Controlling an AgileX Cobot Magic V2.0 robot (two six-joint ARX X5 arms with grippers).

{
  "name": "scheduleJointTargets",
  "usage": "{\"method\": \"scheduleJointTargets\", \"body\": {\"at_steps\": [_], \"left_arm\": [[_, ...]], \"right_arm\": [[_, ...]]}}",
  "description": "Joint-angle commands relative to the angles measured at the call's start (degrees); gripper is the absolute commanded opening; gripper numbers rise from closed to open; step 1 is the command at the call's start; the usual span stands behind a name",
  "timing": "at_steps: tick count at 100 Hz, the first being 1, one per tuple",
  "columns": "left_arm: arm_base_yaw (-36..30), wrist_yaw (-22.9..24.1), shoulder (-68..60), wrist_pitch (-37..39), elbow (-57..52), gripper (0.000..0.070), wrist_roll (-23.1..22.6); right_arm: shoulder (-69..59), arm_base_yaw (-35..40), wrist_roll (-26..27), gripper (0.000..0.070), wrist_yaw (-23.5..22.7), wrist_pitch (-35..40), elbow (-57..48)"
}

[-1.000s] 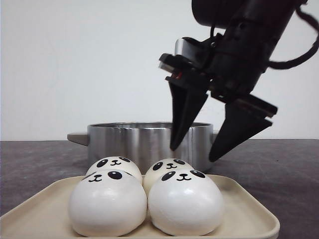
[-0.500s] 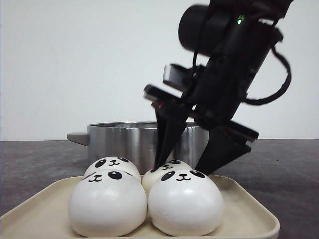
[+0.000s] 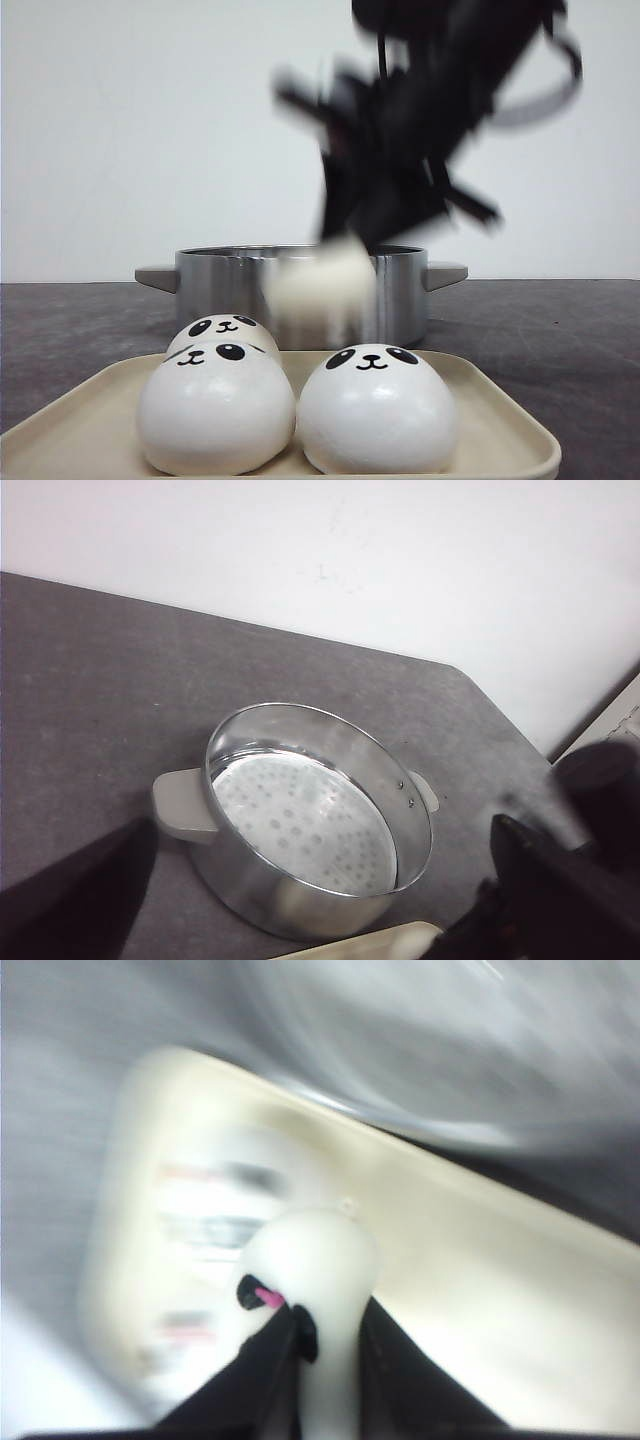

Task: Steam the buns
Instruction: 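Carry the bun into the steamer pot and release it with the right gripper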

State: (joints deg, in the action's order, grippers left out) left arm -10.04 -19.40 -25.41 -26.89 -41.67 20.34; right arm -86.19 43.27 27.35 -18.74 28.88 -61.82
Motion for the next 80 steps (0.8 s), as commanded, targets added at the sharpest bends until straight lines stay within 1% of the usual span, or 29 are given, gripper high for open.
{"method": "scheduleJointTargets", "body": {"at_steps": [1, 6, 11, 21, 26, 37, 47, 60, 71, 80], "left_arm": [[-0.15, 0.28, -0.04, 0.77, -0.44, 0.0672, -0.15], [-0.15, 0.28, -0.04, 0.79, -0.44, 0.0672, -0.15], [-0.15, 0.28, -0.04, 0.81, -0.44, 0.0672, -0.15], [-0.15, 0.31, -0.04, 1.01, -0.44, 0.0672, -0.15], [-0.15, 0.28, -0.04, 1.11, -0.44, 0.0672, -0.15], [-0.15, 0.28, -0.07, 1.09, -0.44, 0.0672, -0.15], [-0.15, 0.28, -0.07, 1.05, -0.44, 0.0672, -0.15], [-0.15, 0.28, -0.07, 0.68, -0.44, 0.0672, -0.15], [-0.15, 0.28, -0.09, 0.55, -0.44, 0.0672, -0.15], [-0.15, 0.28, -0.09, 0.28, -0.44, 0.0672, -0.15]], "right_arm": [[2.80, 1.29, -1.60, 0.0009, -0.28, -0.52, -3.85], [4.59, 1.36, -2.71, 0.0008, 1.44, -0.96, -6.16], [5.53, 1.31, -3.26, 0.0008, 4.90, -2.05, -8.83], [5.40, -0.07, -6.01, 0.0008, 11.52, -4.00, -13.40], [4.46, -1.29, -7.43, 0.0008, 13.53, -5.46, -15.02], [0.85, -3.82, -8.41, 0.0008, 13.86, -10.01, -16.46], [-3.78, -6.23, -8.57, 0.0008, 13.90, -12.28, -16.63], [-11.23, -8.17, -8.72, 0.0008, 14.84, -13.25, -16.63], [-17.70, -9.38, -8.70, 0.0008, 17.31, -14.73, -16.63], [-20.92, -9.94, -8.68, 0.0008, 17.33, -16.17, -16.63]]}}
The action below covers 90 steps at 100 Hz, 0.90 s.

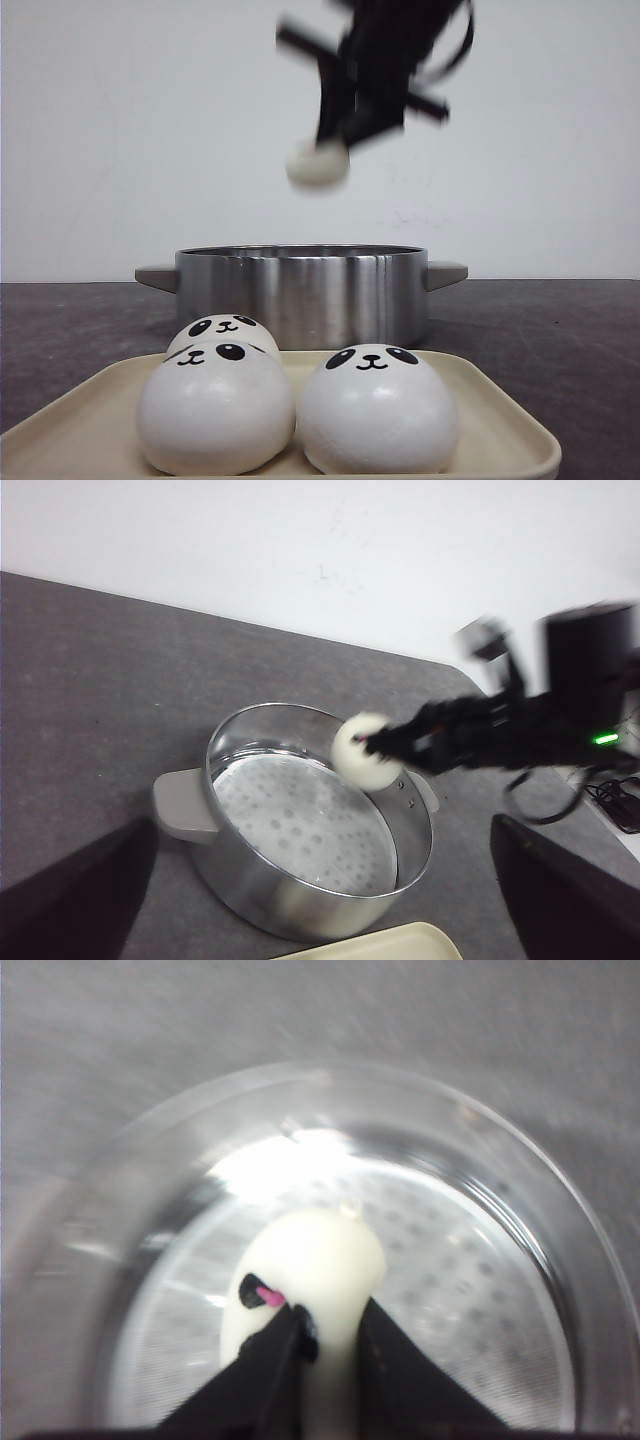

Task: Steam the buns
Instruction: 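Carry the bun into the steamer pot and release it with the right gripper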

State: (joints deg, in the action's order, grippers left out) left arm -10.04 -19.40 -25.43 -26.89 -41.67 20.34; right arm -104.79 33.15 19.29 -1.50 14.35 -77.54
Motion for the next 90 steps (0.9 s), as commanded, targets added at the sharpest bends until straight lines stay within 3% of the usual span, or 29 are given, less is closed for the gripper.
{"method": "scheduleJointTargets", "body": {"at_steps": [1, 17, 21, 32, 53, 72, 76, 83, 90], "left_arm": [[-0.15, 0.28, -0.07, 0.26, -0.44, 0.0672, -0.15], [-0.15, 0.28, -0.07, -1.46, -0.44, 0.0672, -0.17], [-0.15, 0.31, -0.07, -1.92, -0.44, 0.0672, -0.17], [-0.15, 0.28, -0.07, -2.54, -0.44, 0.0672, -0.17], [-0.15, 0.28, -0.07, -2.32, -0.44, 0.0672, -0.17], [-0.15, 0.28, -0.07, -2.32, -0.44, 0.0672, -0.20], [-0.15, 0.26, -0.07, -2.34, -0.44, 0.0672, -0.20], [-0.17, 0.26, -0.22, -2.49, -0.44, 0.0670, -0.20], [-0.24, 0.13, -1.07, -2.62, -0.44, 0.0665, -0.20]], "right_arm": [[-2.69, 0.13, -0.61, 0.0008, 0.09, -1.84, -0.92], [-6.10, -0.61, -0.48, 0.0025, 0.57, -2.95, -0.92], [-6.23, -0.85, -0.44, 0.0071, 0.79, -2.73, -0.92], [-6.23, -1.09, -0.44, 0.0280, 2.75, -2.67, -0.92], [-6.21, -1.99, -0.35, 0.0338, 3.02, -2.56, -0.92], [-4.92, -2.78, -0.11, 0.0329, 1.73, -1.07, -2.14], [-3.82, -3.02, -0.20, 0.0257, 0.52, 0.22, -2.82], [-0.96, -2.99, -0.42, 0.0000, -1.75, 2.38, -3.58], [3.58, -2.67, -0.63, 0.0010, -3.61, 3.50, -3.58]]}}
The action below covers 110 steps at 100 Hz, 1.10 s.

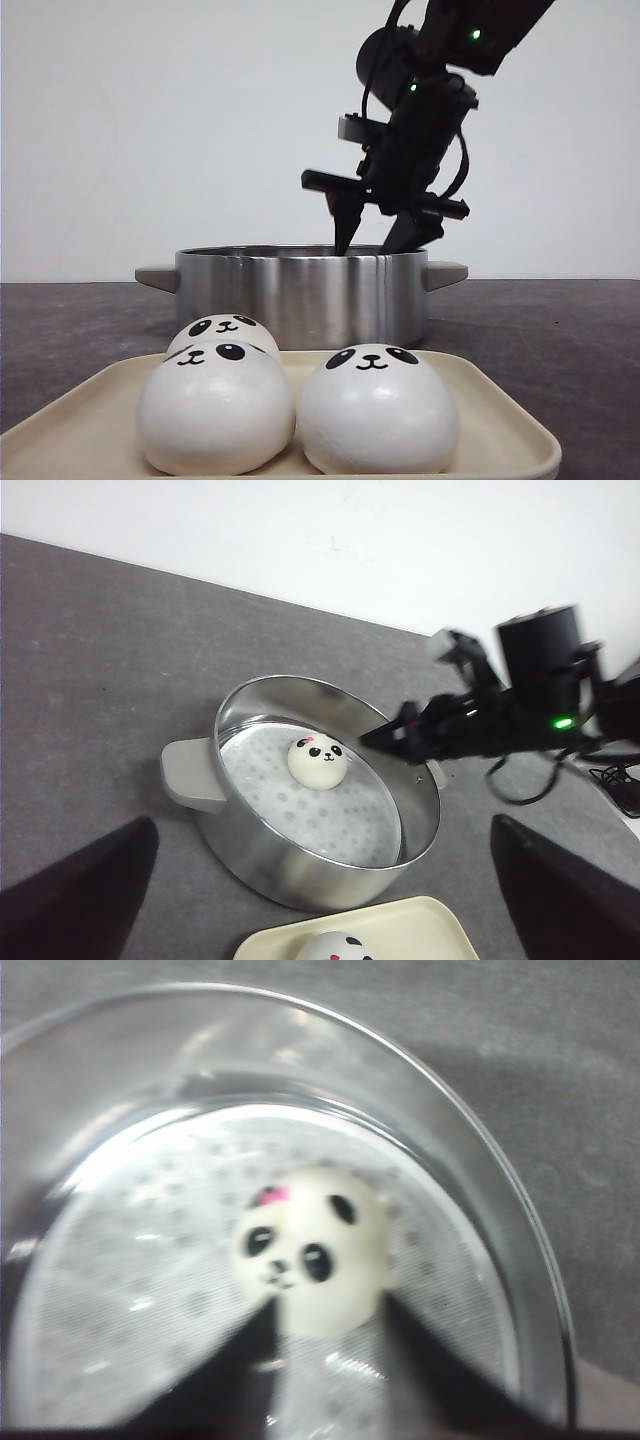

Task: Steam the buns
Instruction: 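Carry the bun into the steamer pot and release it with the right gripper, then lower the left gripper onto the farther bun nearest it and grasp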

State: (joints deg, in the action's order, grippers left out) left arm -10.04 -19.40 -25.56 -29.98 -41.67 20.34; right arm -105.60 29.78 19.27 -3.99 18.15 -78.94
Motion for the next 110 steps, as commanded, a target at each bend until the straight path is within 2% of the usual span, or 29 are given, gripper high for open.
{"method": "scheduleJointTargets", "body": {"at_steps": [1, 19, 29, 35, 50, 59, 84, 110], "left_arm": [[-0.28, 0.04, -1.16, 0.42, -0.44, 0.0665, -0.20], [-4.74, -0.35, -8.90, 0.13, -0.44, 0.0660, -0.35], [-9.35, -0.31, -16.15, 0.07, -0.44, 0.0657, -0.35], [-12.41, -0.13, -20.59, 0.20, -0.46, 0.0624, -0.35], [-19.78, 0.46, -30.34, 1.95, -0.66, 0.0622, 0.24], [-23.26, 1.36, -35.45, 3.10, -1.16, 0.0623, 0.76], [-28.35, 8.96, -47.23, 7.13, -2.05, 0.0626, 1.95], [-28.50, 9.53, -55.98, 13.40, -2.58, 0.0623, 6.19]], "right_arm": [[5.16, 0.85, -0.61, 0.0010, -1.22, -0.07, -2.19], [22.40, 5.79, -1.33, 0.0009, -0.74, 2.03, -2.19], [31.50, 9.53, -1.88, 0.0008, 0.87, 2.01, -2.19], [36.09, 11.63, -1.90, 0.0008, 2.12, 2.25, -2.19], [44.65, 14.99, -1.92, 0.0008, 4.74, 4.70, -2.19], [48.06, 15.54, -1.88, 0.0008, 6.67, 6.69, -2.19], [52.70, 15.54, -1.70, 0.0008, 10.16, 10.32, -2.19], [53.29, 15.54, -1.11, 0.0008, 10.29, 12.81, -2.19]]}}
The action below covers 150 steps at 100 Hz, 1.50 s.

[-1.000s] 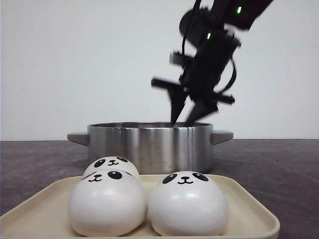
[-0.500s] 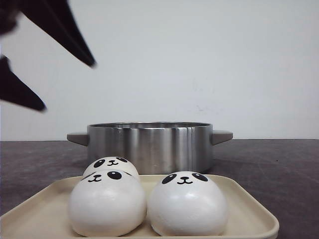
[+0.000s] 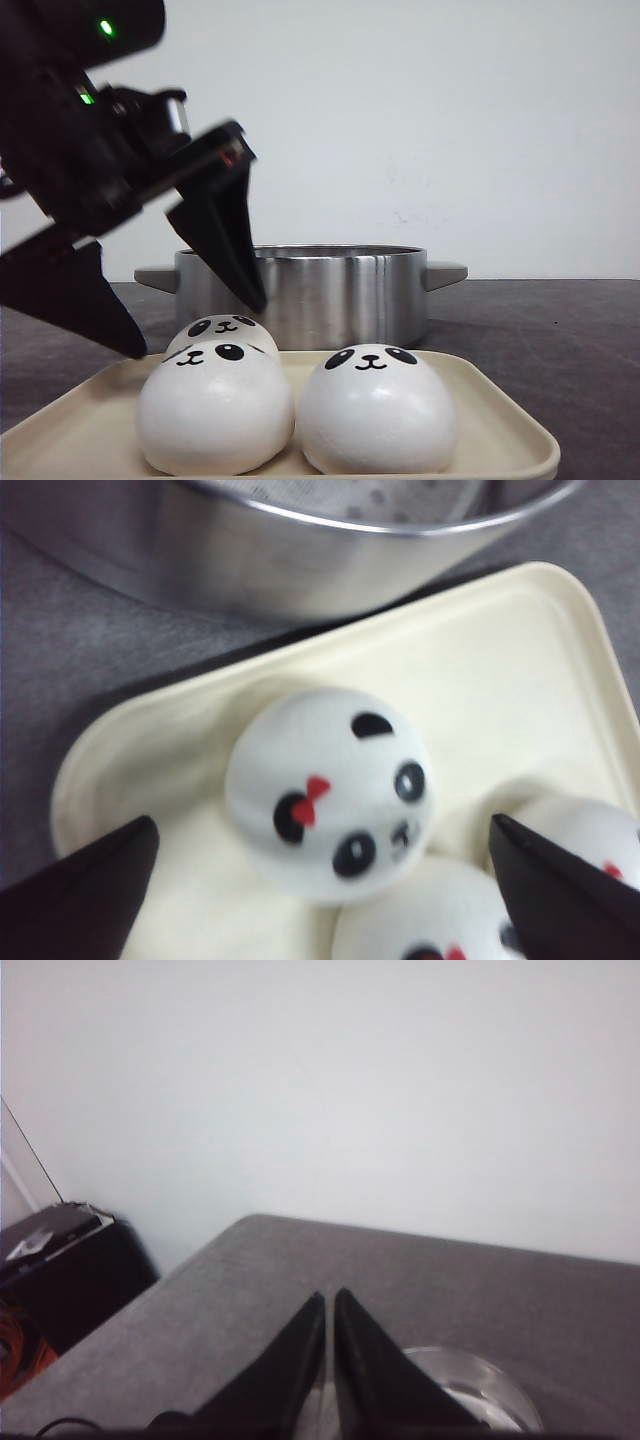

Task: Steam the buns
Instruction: 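Lower the left gripper onto the farther bun nearest it and grasp, then lift the bun into the steamer pot and open the left gripper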

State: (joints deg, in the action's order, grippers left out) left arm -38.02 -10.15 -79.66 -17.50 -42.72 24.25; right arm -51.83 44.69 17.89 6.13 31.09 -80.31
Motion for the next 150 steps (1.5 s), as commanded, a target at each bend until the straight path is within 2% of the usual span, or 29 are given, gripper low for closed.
{"method": "scheduleJointTargets", "body": {"at_steps": [1, 17, 22, 26, 37, 45, 47, 66, 82, 93, 107, 118, 150], "left_arm": [[-0.55, 0.28, -2.36, 0.85, -1.73, 0.0622, 2.51], [-1.03, 0.26, -5.79, 0.74, -2.45, 0.0617, 2.69], [-1.07, 0.26, -6.45, 0.74, -2.45, 0.0575, 2.67], [-1.05, 0.26, -6.75, 0.72, -2.45, 0.0519, 2.64], [-1.05, 0.28, -6.97, 0.90, -2.45, 0.0277, 2.62], [-1.05, 0.26, -6.97, 0.85, -2.45, 0.0076, 2.19], [-1.05, 0.26, -6.97, 0.81, -2.45, 0.0000, 1.79], [-1.07, -0.39, -5.01, -1.33, -4.28, 0.0009, 1.44], [-1.99, 0.00, 2.99, -5.11, -9.20, 0.0009, -1.79], [-2.03, 3.63, 7.98, -3.69, -12.66, 0.0009, -4.85], [-0.68, 7.69, 9.05, 1.03, -17.18, 0.0009, -11.21], [2.19, 7.87, 5.09, 3.39, -21.11, 0.0008, -15.23], [7.43, 7.10, -15.02, 3.43, -31.17, 0.0009, -16.11]], "right_arm": [[-0.50, 0.63, 0.28, 0.0008, 0.15, -0.11, -0.81], [-0.50, 0.63, 0.98, 0.0007, 0.17, 0.26, -0.81], [-0.50, 0.63, 0.98, 0.0007, 0.20, 0.31, -0.81], [-0.50, 0.63, 0.98, 0.0008, 0.20, 0.31, -0.81], [-0.50, 0.63, 0.98, 0.0007, 0.35, 0.37, -0.81], [-0.52, 0.63, 0.96, 0.0008, 0.39, 0.57, -0.81], [-0.55, 0.63, 0.98, 0.0008, 0.39, 0.66, -0.81], [-0.55, 0.61, 0.90, 0.0008, 0.42, 1.53, -0.81], [-0.55, 0.61, 0.57, 0.0008, 0.39, 2.21, -0.79], [-0.55, 0.61, -0.15, 0.0008, 0.39, 1.99, -0.79], [-0.55, 0.61, -0.35, 0.0008, 0.39, 1.77, -0.81], [-0.57, 0.61, -0.37, 0.0008, 0.39, 1.55, -0.79], [-1.73, 0.61, -0.42, 0.0008, 0.37, 1.97, -0.79]]}}
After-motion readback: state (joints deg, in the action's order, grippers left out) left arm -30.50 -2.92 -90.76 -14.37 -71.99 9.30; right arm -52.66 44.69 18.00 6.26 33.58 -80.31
